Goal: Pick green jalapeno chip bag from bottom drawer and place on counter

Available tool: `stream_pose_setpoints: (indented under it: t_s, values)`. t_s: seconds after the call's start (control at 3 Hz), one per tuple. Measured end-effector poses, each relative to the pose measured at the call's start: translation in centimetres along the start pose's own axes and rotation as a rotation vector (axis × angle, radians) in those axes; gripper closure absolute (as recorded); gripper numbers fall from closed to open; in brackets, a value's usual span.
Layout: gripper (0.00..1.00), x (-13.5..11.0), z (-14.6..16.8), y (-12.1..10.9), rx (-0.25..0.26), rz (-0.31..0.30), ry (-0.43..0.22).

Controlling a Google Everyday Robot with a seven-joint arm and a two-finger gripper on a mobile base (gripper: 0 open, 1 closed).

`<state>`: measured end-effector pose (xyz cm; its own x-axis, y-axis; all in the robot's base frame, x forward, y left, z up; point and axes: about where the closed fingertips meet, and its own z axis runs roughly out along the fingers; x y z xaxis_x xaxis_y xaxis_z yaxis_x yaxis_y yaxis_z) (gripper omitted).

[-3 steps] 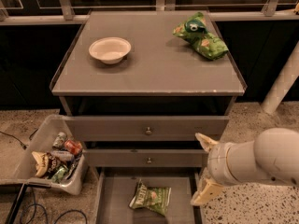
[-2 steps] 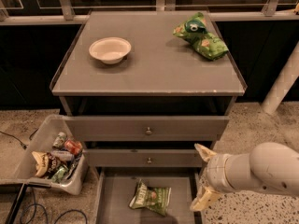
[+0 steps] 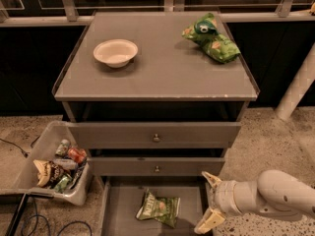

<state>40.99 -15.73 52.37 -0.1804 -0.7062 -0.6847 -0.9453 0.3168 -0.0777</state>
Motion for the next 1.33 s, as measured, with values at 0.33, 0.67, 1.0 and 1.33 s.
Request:
stream_pose_setpoints:
  t_s: [0.33,0.67,1.0,1.33]
  values:
    - [0.00,0.0,0.0,0.0,0.000,0.000,0.000]
    - [0.00,-0.4,0.1,0.4,0.010,-0.001,0.028]
    - [0.00,0.1,2.5,0.5,0.014,0.000,0.063]
    - [0.00,1.0,5.4,-0.3,0.037,-0.019,0.051]
